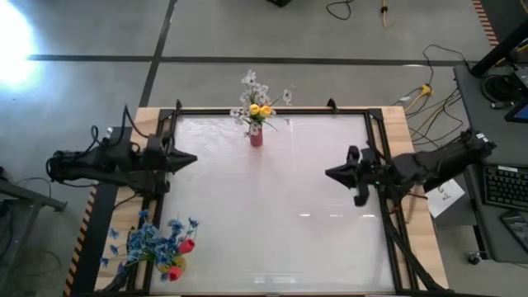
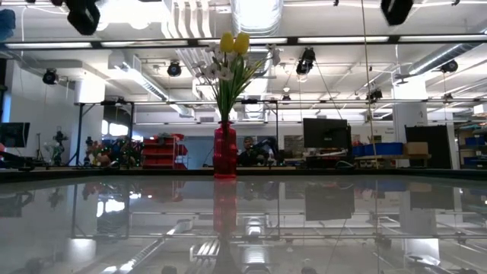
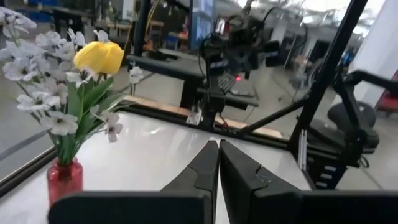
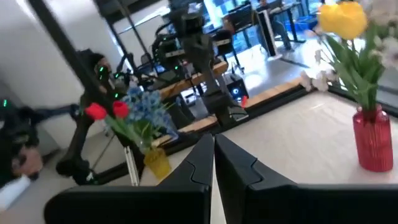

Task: Sort flowers into vase by color
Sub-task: Return to Home Position

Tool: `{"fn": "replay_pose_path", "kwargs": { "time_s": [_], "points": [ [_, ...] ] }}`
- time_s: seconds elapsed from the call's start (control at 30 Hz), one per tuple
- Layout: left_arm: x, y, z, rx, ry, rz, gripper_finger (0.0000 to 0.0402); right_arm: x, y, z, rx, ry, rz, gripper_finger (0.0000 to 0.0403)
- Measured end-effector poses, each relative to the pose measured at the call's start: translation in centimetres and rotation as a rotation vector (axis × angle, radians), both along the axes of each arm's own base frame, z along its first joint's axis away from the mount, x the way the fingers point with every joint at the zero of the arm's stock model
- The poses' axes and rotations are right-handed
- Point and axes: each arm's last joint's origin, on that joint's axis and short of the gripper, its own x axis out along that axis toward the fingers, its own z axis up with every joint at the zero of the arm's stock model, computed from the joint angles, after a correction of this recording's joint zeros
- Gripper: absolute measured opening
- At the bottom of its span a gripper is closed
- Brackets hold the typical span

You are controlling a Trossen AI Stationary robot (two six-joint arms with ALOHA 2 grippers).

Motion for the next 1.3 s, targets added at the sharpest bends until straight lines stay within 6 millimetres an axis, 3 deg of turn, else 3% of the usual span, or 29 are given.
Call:
{"fn": "replay_pose_path", "kwargs": {
  "time_s": [0.23,0.33,0.53,0.7,0.83,1.03,1.3],
  "points": [
    [0.4,0.0,-3.7,-0.013,-0.13,0.0,0.0,3.1,-3.4,-1.4,-0.044,0.017,0.084,0.0009],
    [0.5,0.0,-5.1,-0.031,-0.104,0.001,0.0,3.1,-5.4,-1.3,-0.103,0.012,0.034,0.0009],
    [-0.3,0.2,-5.2,-0.094,-0.145,0.063,0.0,-0.1,-6.9,-1.4,-0.286,-0.042,-0.094,0.0009],
    [-0.6,0.4,-5.0,-0.09,-0.17,0.104,0.0,-3.4,-6.8,-3.1,-0.331,-0.12,-0.042,0.0009],
    [-0.3,0.4,-5.3,-0.084,-0.142,0.126,0.0,-5.6,-6.8,-4.8,-0.285,-0.169,-0.129,0.0009],
    [0.7,0.7,-6.4,-0.176,-0.08,0.295,0.0,-6.9,-6.4,-6.8,-0.253,-0.219,-0.21,0.0009],
    [2.1,0.1,-8.1,-0.075,0.001,0.128,0.0,-7.6,-6.1,-8.8,-0.31,-0.253,-0.202,0.0009]
  ]
}}
